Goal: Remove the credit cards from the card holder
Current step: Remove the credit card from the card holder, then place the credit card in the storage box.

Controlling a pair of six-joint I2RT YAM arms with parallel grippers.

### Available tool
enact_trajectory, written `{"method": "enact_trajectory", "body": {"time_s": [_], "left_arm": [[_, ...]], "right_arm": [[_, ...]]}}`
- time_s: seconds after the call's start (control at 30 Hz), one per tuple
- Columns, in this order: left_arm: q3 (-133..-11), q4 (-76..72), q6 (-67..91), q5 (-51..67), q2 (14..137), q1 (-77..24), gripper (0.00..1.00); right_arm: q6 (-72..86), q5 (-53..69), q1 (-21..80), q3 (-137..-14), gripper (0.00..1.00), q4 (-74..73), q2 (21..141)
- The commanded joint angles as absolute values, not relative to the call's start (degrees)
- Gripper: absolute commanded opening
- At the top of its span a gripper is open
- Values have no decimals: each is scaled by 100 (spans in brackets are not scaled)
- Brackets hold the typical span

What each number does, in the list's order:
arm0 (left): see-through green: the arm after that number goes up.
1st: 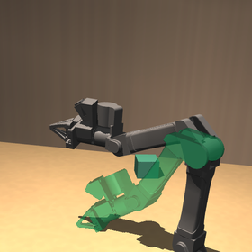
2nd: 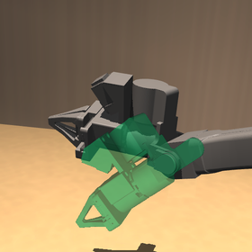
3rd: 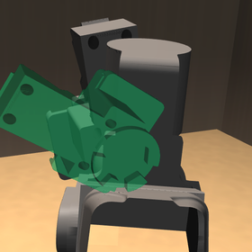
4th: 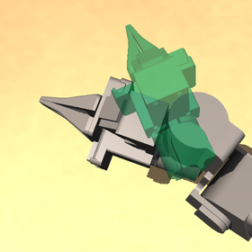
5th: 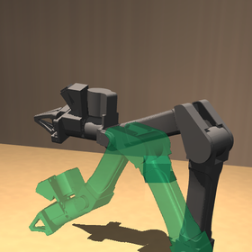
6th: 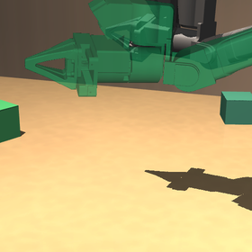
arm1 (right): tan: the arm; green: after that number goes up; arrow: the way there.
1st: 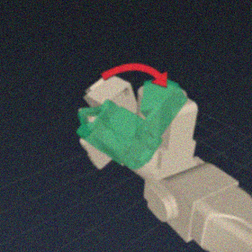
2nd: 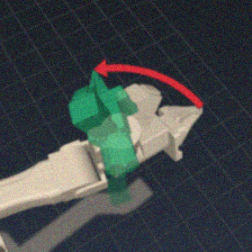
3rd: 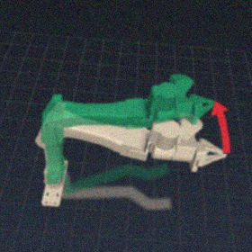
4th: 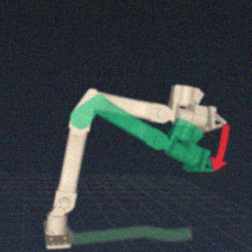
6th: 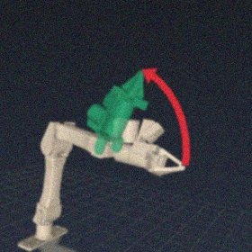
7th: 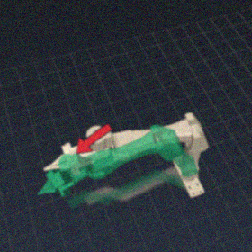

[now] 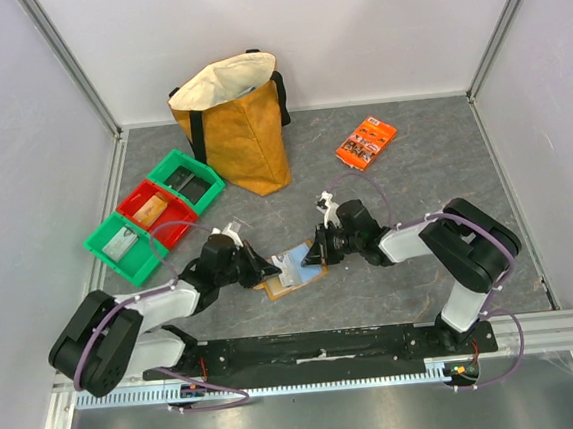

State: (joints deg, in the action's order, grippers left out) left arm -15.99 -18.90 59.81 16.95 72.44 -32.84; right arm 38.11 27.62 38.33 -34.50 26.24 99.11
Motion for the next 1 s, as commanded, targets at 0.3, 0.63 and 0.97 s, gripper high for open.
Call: {"method": "enact_trajectory", "body": {"time_s": [0.3, 0.63, 0.97], "left_arm": [[-1537, 191, 5073, 1714, 5222, -3147, 2], [-2855, 1107, 3473, 2468, 5018, -3129, 2], [-4200, 1801, 1355, 4261, 5378, -3120, 2]], "right_arm": [[3095, 2162, 3542, -3340, 7, 1407, 9221], [1575, 2372, 3542, -4218, 62, -297, 7165], [484, 4340, 3542, -5149, 86, -887, 6618]]}}
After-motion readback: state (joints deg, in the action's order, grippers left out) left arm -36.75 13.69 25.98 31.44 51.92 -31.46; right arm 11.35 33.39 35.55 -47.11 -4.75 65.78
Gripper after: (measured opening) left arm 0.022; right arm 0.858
